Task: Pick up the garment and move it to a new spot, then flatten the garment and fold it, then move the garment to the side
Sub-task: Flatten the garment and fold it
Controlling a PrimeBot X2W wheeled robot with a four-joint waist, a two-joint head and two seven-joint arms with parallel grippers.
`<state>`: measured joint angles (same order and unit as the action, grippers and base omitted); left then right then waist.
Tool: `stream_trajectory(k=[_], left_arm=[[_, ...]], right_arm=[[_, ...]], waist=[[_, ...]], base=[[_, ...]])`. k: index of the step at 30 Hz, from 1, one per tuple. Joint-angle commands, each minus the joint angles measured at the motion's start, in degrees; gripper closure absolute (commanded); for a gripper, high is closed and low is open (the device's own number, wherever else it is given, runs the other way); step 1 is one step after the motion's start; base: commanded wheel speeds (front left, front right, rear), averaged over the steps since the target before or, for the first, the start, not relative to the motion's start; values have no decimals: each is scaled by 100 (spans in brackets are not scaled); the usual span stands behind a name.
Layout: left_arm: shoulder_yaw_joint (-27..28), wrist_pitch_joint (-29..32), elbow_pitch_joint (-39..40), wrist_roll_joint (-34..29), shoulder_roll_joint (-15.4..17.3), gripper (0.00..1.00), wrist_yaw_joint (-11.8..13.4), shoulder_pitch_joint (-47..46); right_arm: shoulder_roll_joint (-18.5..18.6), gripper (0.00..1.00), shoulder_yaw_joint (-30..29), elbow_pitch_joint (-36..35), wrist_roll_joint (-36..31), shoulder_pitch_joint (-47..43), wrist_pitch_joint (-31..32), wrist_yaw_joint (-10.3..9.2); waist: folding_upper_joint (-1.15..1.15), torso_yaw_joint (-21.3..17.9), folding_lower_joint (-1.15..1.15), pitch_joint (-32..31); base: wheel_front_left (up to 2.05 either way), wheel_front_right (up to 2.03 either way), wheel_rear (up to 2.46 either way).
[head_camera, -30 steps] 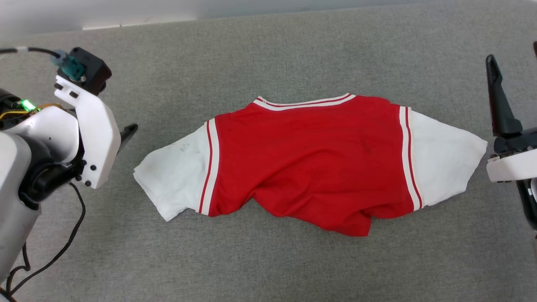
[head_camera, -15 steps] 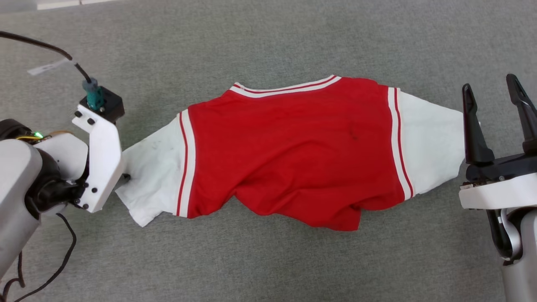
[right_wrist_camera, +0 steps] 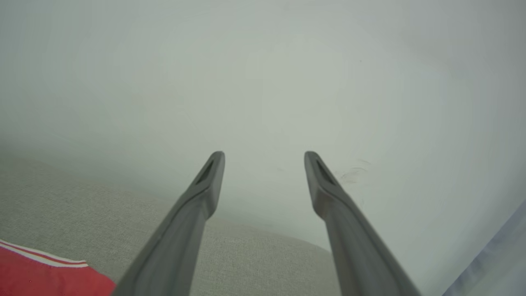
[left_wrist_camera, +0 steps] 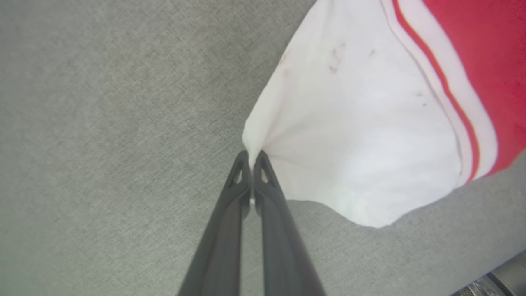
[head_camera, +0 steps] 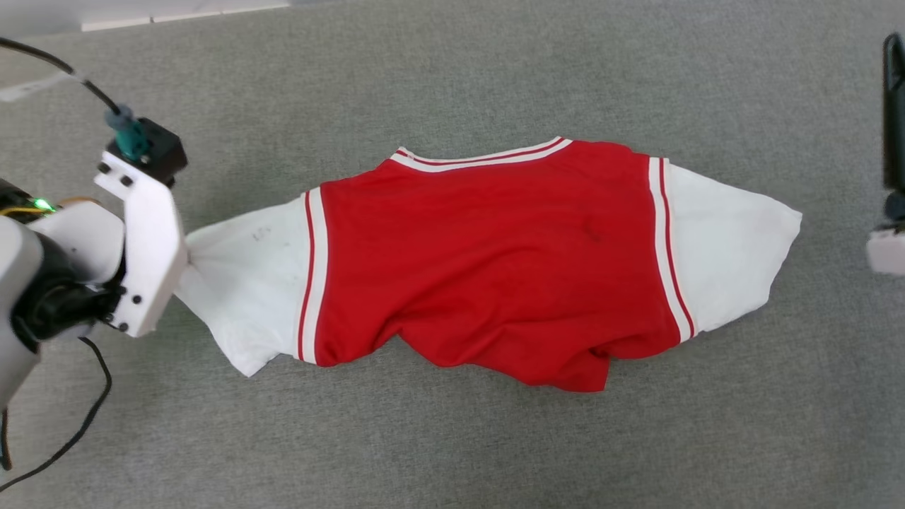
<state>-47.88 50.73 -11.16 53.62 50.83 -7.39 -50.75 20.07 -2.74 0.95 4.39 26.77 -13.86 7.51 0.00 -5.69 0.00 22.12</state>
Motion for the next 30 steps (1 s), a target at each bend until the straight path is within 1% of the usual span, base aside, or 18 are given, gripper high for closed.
stream_trajectory(k=[1, 3, 6, 10, 12, 15, 18, 20, 21, 24, 26, 30], left_arm=[[41, -61, 33, 15, 78, 100, 3, -57], [93, -135, 113, 58, 170, 100, 3, -53], [135, -216, 237, 99, 273, 100, 3, -9], [141, -320, 383, 116, 326, 100, 13, 87], [132, -369, 446, 99, 303, 100, 36, 119], [69, -431, 477, 42, 224, 100, 25, 75], [12, -489, 424, 7, 112, 100, 13, -52], [-34, -528, 385, -7, 47, 100, 13, -124], [-54, -555, 364, -6, 16, 100, 10, -156], [-121, -613, 334, -10, -39, 100, 5, -289], [-180, -658, 339, 5, -14, 100, 3, -360], [-312, -754, 345, 52, 31, 100, 1, -488]], right_arm=[[197, 0, 52, -7, 62, 148, 176, -4], [501, 0, 237, 47, 239, 349, 606, -4], [1103, 0, 747, 173, 698, 586, 1441, -5], [1933, 0, 1704, 298, 1562, 866, 2893, -5], [2326, 0, 2142, 301, 2066, 1043, 3626, -4], [2809, 0, 2694, 275, 2649, 1319, 4425, -4], [3149, 0, 3223, 347, 3278, 1515, 5280, -5], [3274, 0, 3392, 469, 3603, 1667, 5729, -5], [3281, 0, 3474, 526, 3727, 1742, 5891, -4], [3137, 0, 3552, 850, 4026, 1909, 6234, -4], [3032, 0, 3635, 1079, 4191, 2014, 6532, -4], [2796, 0, 3757, 1483, 4292, 2159, 6829, -4]], waist=[[0, 55, 0, -69], [0, 95, 0, -108], [0, 191, 0, -142], [0, 311, 0, -125], [0, 371, 0, -90], [0, 483, 0, 5], [0, 578, 0, 99], [0, 637, 0, 171], [0, 661, 0, 205], [0, 721, 0, 312], [0, 736, 0, 378], [0, 767, 0, 519]], base=[[0, 0, 0], [0, 0, 0], [0, 0, 0], [0, 0, 0], [0, 0, 0], [0, 0, 0], [0, 0, 0], [0, 0, 0], [0, 0, 0], [0, 0, 0], [0, 0, 0], [0, 0, 0]])
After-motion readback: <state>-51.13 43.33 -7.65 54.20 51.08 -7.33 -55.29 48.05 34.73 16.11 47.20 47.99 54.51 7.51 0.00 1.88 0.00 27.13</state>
